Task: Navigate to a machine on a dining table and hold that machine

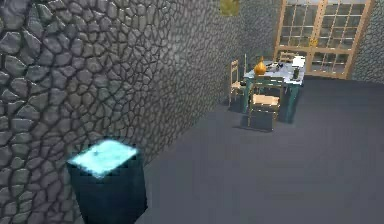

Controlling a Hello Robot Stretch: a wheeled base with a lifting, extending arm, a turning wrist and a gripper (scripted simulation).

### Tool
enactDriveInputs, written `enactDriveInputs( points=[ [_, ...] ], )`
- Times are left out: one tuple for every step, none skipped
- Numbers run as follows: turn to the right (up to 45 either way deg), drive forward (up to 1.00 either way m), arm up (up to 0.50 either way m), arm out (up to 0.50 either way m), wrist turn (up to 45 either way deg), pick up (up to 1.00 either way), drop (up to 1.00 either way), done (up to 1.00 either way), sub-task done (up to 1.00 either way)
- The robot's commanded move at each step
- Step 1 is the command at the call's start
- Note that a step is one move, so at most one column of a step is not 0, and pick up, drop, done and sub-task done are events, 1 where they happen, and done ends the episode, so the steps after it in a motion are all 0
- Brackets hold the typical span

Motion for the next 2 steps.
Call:
enactDriveInputs(
  points=[
    [30.0,0.00,0.00,0.00,0.0,0.00,0.00,0.00,0.00],
    [0.0,1.00,0.00,0.00,0.0,0.00,0.00,0.00,0.00]
  ],
)
